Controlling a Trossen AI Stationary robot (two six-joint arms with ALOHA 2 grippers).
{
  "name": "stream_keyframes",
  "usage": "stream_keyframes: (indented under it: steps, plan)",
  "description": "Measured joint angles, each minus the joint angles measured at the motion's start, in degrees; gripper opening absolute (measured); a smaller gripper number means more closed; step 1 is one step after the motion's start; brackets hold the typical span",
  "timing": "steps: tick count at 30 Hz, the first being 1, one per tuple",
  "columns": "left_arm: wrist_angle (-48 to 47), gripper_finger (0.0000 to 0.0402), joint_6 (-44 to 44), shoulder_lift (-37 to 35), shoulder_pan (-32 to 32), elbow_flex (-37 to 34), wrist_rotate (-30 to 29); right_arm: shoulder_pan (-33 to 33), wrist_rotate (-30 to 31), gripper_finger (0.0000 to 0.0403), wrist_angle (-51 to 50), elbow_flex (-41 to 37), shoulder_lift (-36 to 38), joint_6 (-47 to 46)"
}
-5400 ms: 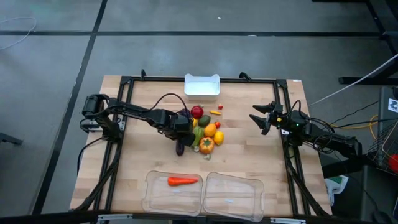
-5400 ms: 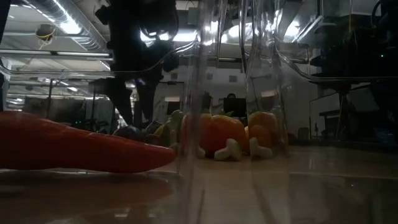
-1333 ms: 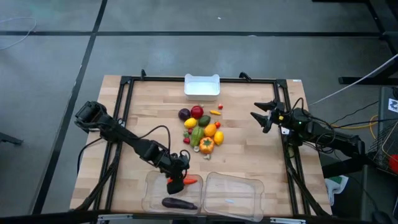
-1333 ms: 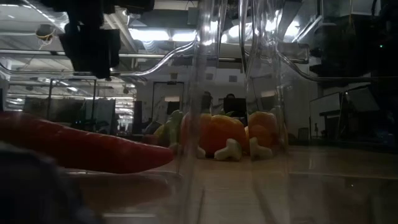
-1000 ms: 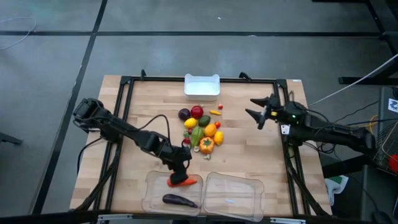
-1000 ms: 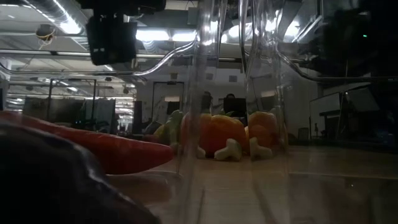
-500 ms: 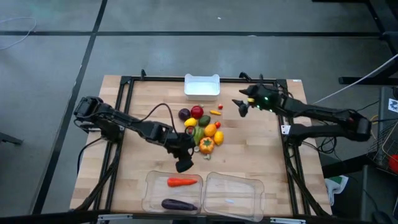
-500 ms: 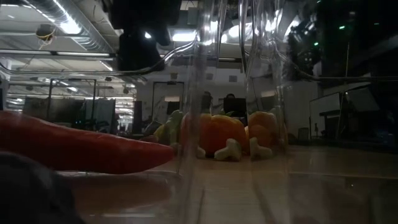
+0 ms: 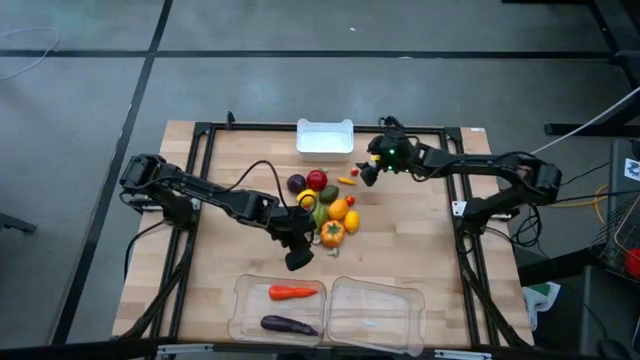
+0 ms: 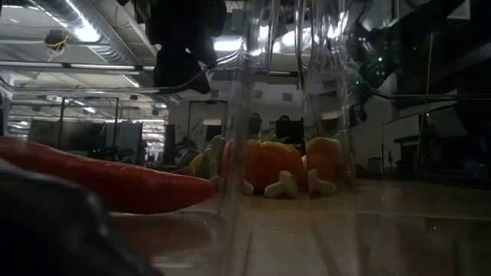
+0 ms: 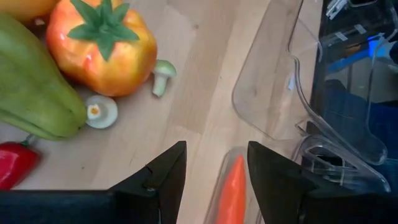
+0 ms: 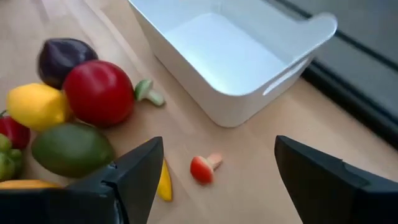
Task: Sort produce into baskets
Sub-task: Put the orange mushroom into the white bin
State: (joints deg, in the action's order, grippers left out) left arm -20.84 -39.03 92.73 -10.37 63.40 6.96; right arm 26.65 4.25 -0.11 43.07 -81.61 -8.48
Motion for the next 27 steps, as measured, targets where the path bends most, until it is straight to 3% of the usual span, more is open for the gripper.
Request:
stream_keyframes:
  steps: [9, 18, 27]
  plan:
    - [0.0, 0.0166, 0.3, 0.0, 0.0, 0.0, -0.8, 0.0, 0.1, 0.0305, -1.7, 5.0, -7.7, -5.2]
    - [0.0, 0.0166, 0.3, 0.0, 0.0, 0.0, -1.6, 0.0, -0.3, 0.0305, -14.5, 12.9, -11.4, -4.6]
    - [0.0, 0.0166, 0.3, 0.0, 0.0, 0.0, -2.0, -0.5, -13.2, 0.0305, -20.0, 16.3, -11.2, -2.8]
